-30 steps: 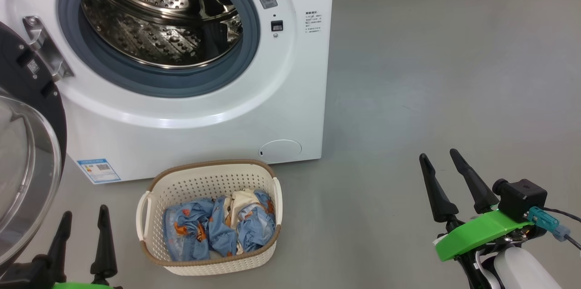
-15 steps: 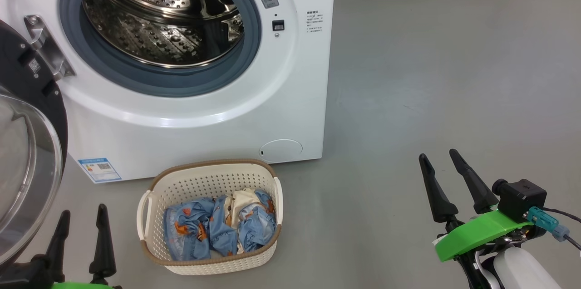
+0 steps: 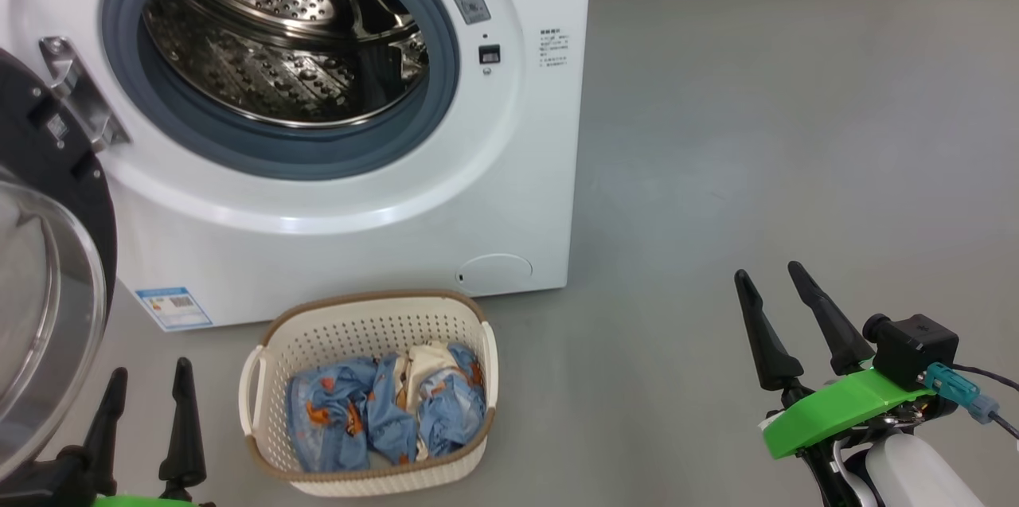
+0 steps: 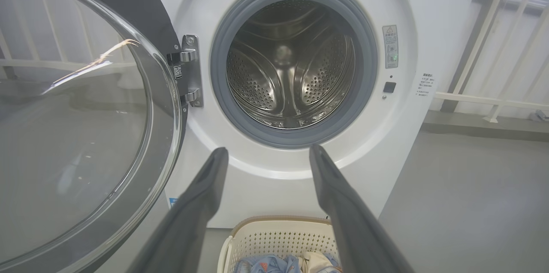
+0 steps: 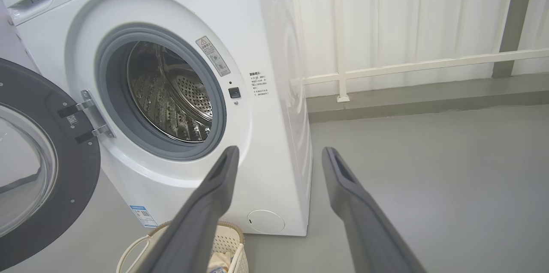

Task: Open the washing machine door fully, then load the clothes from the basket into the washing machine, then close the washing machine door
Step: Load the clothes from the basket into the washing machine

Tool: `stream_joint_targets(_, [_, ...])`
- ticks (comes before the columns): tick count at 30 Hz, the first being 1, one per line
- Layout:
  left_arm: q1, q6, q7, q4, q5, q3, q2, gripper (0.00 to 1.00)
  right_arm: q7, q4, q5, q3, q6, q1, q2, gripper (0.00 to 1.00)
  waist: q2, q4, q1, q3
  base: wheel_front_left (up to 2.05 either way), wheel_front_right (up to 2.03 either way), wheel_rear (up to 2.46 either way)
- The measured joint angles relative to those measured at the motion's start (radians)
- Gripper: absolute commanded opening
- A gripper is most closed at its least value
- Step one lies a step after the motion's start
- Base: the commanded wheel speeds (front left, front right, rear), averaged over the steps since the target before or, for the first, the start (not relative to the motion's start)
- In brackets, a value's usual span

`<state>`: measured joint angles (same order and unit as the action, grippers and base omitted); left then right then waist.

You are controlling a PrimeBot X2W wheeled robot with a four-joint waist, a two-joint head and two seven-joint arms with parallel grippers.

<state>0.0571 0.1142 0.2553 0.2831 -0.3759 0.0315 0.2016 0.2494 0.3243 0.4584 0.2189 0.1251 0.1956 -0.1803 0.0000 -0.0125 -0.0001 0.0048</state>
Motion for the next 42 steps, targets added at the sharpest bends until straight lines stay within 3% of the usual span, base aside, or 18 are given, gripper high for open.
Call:
stream_joint_targets(19, [0.001,0.001,0.0,-0.001,0.0,0.012,-0.008,1.0,0.0,-0.001,0.0,0.001,0.0,0.0,0.001,1.0,0.0,0.005,0.0002,0.003,1.6,-1.79,0.19])
stream_joint_targets(42, [0.001,0.01,0.0,0.001,0.001,0.011,-0.009,1.0,0.0,0.003,0.0,0.015,0.0,0.0,0.001,1.0,0.0,0.012,0.0001,0.0,0.11,-0.11,0.0])
